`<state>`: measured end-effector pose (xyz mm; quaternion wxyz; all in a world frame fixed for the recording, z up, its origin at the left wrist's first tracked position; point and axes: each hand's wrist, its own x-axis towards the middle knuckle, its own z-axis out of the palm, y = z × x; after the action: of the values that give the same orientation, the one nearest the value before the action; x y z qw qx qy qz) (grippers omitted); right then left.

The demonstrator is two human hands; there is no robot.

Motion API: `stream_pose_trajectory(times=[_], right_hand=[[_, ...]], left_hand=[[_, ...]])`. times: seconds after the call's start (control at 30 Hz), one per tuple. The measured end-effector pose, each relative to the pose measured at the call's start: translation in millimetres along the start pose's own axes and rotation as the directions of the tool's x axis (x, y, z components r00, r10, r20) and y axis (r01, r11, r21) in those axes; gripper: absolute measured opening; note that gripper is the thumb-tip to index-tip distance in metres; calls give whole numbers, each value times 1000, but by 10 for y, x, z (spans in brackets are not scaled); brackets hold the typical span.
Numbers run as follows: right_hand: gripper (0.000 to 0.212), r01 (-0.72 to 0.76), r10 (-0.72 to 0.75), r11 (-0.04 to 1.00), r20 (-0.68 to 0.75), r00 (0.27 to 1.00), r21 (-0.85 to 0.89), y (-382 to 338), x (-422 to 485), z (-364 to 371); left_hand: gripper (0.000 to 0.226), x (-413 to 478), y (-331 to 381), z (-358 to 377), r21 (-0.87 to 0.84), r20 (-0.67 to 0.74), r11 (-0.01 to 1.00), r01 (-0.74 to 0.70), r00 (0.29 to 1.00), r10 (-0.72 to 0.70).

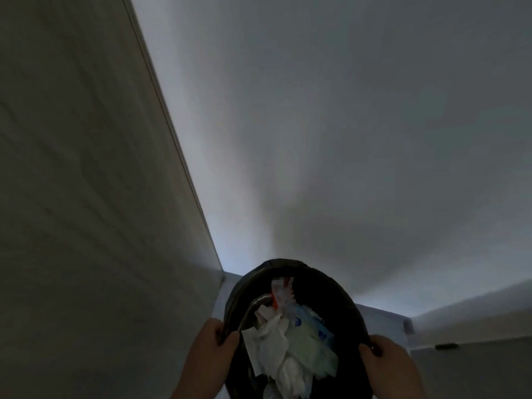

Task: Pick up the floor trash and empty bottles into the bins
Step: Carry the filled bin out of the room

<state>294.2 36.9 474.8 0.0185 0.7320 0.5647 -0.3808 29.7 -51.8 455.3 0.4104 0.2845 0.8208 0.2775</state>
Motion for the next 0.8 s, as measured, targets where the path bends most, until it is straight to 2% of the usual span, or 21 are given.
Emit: stream_pose_trajectory(times=[0.07, 0.1, 0.13, 0.23, 0.33, 0.5, 0.6, 0.8], right_hand=[[60, -36, 38, 998, 44, 998, -50, 116, 453, 316], [69, -62, 65, 997, 63, 996, -50, 168, 669, 503], [67, -88, 94, 992, 68, 993, -86, 255, 888, 728], [52, -21, 43, 962, 75, 996, -271, 516, 1516, 1420], [21, -17, 37, 983, 109, 993, -184, 688, 2029, 2057], [20, 28, -19, 991, 71, 997, -128, 833, 2927, 3042], [19, 74, -60, 991, 121, 991, -114, 802, 3270, 3432], [20, 43, -27, 994, 157, 987, -101, 712, 3703, 3851]], left_hand=[[10, 278, -282, 275, 5, -8, 998, 65, 998, -65], [16, 435, -446, 417, 18, -10, 996, 85, 996, -85], [21, 598, -619, 564, 33, -19, 994, 102, 995, -102], [23, 1142, -1181, 977, 57, -41, 988, 146, 989, -144], [10, 1623, -1769, 1339, 73, -47, 976, 204, 978, -201], [11, 2477, -2603, 1722, 76, -152, 977, 201, 970, -188], [4, 2918, -3021, 1787, 144, -176, 977, 158, 976, -132], [4, 3425, -3281, 1881, 141, -202, 981, 130, 974, -100]])
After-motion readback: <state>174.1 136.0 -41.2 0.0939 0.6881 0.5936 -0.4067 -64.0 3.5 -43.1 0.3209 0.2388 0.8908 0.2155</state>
